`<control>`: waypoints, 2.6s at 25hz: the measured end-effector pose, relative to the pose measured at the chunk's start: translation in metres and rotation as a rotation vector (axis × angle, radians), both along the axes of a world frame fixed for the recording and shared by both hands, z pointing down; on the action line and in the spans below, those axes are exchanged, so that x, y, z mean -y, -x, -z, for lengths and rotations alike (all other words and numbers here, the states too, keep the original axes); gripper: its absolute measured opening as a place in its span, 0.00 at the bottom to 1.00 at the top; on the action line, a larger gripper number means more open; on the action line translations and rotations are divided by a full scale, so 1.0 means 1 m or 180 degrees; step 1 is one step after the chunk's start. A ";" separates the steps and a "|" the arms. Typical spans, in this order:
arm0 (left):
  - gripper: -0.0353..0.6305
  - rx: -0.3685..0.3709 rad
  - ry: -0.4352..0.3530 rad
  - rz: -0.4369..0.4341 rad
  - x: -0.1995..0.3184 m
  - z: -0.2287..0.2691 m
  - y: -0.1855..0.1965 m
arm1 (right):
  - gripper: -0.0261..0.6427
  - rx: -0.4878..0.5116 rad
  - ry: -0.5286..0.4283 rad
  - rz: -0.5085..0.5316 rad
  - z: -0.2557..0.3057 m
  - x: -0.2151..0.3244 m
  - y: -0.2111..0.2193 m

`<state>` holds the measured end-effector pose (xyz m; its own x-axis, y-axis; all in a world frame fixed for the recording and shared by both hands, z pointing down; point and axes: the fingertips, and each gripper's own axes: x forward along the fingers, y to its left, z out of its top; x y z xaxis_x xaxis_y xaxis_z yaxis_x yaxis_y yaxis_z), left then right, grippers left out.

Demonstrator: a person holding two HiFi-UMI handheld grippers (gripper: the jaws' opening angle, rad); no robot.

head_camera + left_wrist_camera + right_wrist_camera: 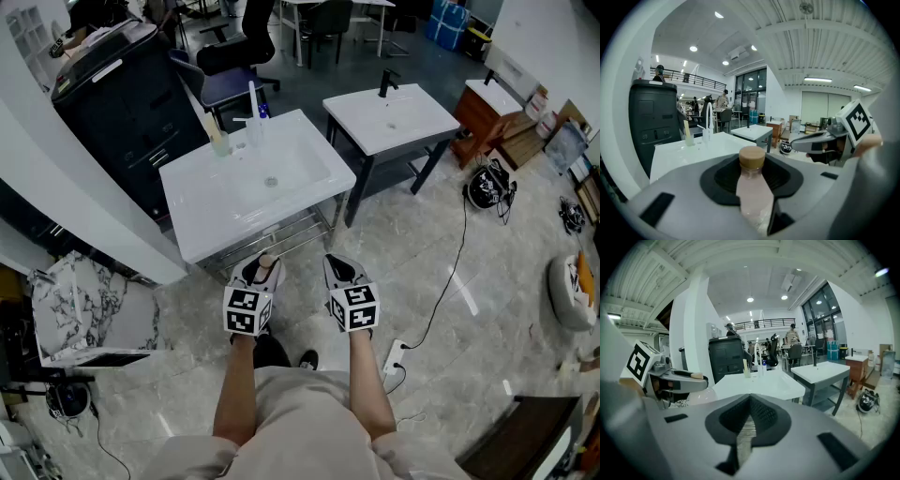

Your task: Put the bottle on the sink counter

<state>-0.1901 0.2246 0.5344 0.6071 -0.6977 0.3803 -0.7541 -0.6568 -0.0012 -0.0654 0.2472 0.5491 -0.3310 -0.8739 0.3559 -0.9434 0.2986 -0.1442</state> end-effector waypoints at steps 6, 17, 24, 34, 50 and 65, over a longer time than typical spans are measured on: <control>0.26 0.0004 -0.0033 -0.0018 -0.003 0.003 -0.004 | 0.04 -0.0076 0.0013 0.0012 -0.003 -0.002 -0.007; 0.26 -0.0074 -0.0079 0.0010 0.018 0.013 -0.005 | 0.04 0.0132 -0.0097 -0.0222 0.005 0.007 -0.040; 0.26 -0.0180 -0.0071 -0.0073 0.053 0.009 -0.028 | 0.04 -0.0029 -0.0052 -0.0150 -0.001 0.038 -0.050; 0.26 -0.0222 -0.0097 -0.0066 0.130 0.019 -0.051 | 0.05 0.0037 -0.0009 -0.0131 0.000 0.108 -0.070; 0.26 -0.0167 0.0016 -0.0233 0.254 0.015 -0.077 | 0.05 0.0072 0.0103 -0.0242 -0.002 0.231 -0.099; 0.26 0.0032 0.0174 -0.0509 0.304 -0.023 -0.132 | 0.05 -0.0052 0.0467 -0.0178 -0.021 0.299 -0.116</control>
